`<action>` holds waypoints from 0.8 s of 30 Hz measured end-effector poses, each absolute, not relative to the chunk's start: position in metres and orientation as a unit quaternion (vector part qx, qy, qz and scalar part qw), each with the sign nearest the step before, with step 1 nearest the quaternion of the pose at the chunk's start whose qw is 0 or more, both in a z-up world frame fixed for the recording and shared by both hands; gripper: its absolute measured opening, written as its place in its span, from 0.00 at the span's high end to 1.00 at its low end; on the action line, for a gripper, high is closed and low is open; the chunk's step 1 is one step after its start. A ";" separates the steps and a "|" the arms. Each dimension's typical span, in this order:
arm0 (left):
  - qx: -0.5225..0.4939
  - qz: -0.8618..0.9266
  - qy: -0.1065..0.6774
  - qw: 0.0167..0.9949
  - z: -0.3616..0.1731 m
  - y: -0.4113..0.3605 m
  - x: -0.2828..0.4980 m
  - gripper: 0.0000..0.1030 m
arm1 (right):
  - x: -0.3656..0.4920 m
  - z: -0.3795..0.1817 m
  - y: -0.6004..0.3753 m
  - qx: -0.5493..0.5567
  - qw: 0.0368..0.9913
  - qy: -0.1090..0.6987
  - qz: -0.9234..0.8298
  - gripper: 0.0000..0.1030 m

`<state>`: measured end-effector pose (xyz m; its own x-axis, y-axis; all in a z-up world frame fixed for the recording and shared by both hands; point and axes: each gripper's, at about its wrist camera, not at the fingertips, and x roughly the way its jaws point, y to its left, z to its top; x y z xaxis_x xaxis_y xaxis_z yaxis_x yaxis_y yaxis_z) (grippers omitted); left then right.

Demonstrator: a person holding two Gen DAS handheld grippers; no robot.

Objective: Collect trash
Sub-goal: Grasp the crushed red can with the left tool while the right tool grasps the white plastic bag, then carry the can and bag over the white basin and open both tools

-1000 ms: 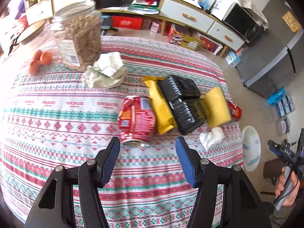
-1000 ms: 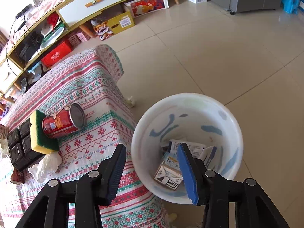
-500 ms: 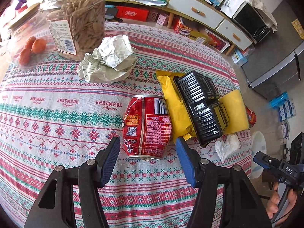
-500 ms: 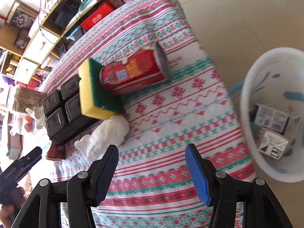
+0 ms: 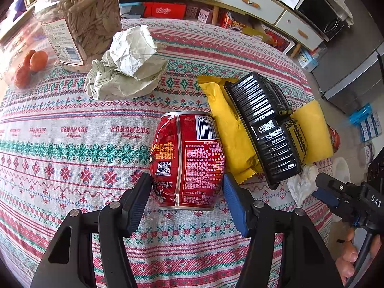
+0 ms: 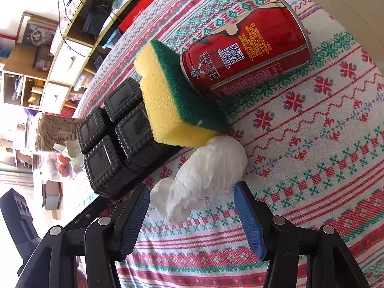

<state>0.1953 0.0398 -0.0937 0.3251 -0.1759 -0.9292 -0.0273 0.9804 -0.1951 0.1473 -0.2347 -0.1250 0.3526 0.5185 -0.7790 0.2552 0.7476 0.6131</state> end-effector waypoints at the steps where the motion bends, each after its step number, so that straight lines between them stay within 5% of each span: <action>1: -0.090 -0.045 0.577 0.810 -0.094 0.040 0.196 0.38 | 0.148 -0.127 -0.235 0.344 0.748 0.562 0.080 0.38; 5: -0.094 -0.047 0.572 0.813 -0.096 0.043 0.197 0.38 | 0.152 -0.130 -0.230 0.329 0.755 0.565 0.060 0.46; 9: -0.099 -0.047 0.565 0.818 -0.096 0.047 0.190 0.38 | 0.150 -0.128 -0.232 0.311 0.761 0.566 0.059 0.73; 24: -0.167 -0.041 0.554 0.815 -0.085 0.070 0.162 0.39 | 0.121 -0.104 -0.240 0.285 0.774 0.556 0.100 0.77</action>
